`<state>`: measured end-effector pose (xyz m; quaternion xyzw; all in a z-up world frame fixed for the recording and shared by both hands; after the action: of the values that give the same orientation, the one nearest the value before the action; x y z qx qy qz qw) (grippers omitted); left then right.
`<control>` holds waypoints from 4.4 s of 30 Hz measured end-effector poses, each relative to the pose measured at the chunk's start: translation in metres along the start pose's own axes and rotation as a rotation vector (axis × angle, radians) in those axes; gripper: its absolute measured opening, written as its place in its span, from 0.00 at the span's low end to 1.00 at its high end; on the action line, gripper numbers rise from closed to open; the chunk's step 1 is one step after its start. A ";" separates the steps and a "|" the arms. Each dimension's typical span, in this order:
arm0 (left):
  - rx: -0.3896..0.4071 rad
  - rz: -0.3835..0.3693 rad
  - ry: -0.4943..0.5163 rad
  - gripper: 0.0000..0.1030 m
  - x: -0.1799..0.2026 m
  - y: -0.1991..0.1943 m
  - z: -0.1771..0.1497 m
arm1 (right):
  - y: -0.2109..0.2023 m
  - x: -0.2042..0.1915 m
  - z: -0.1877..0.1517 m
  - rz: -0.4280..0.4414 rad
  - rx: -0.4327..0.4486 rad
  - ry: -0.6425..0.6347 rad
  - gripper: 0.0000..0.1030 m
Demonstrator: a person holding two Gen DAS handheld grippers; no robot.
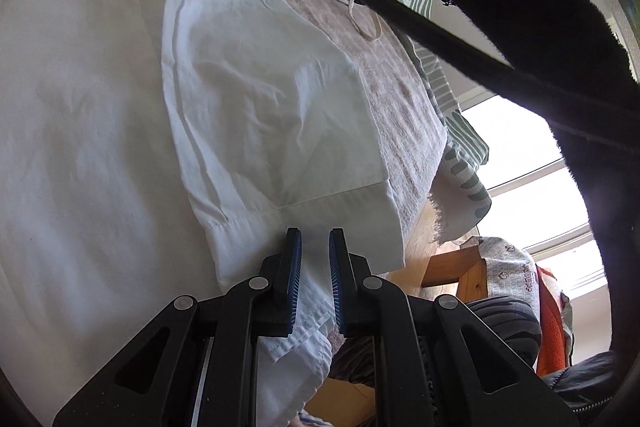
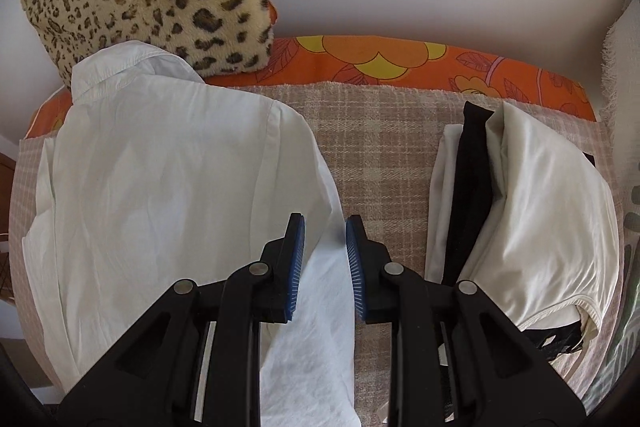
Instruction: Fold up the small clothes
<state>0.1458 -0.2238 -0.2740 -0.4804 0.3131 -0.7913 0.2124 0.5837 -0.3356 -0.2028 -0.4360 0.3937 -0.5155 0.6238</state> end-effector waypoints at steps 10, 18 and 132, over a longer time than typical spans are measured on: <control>-0.010 -0.023 0.006 0.12 0.002 0.000 -0.004 | -0.027 -0.040 0.004 0.090 0.074 -0.060 0.04; 0.009 -0.063 -0.032 0.12 0.005 -0.012 -0.009 | -0.007 -0.074 0.007 0.072 0.057 -0.141 0.04; 0.268 0.170 -0.243 0.14 -0.041 -0.061 0.010 | -0.047 -0.032 -0.094 0.237 0.127 -0.065 0.13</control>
<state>0.1710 -0.1571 -0.2531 -0.5119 0.2165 -0.7412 0.3766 0.4760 -0.3213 -0.1859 -0.3624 0.3884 -0.4479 0.7192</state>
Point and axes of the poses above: each gripper's, at about its wrist camera, not at the fingertips, and y roughly the way its jaws point, x to its right, z to its top, the point moved 8 cm from there along y, roughly the way its jaws point, and after that the axes turned 3 degrees about z, right-handed, at the moved point
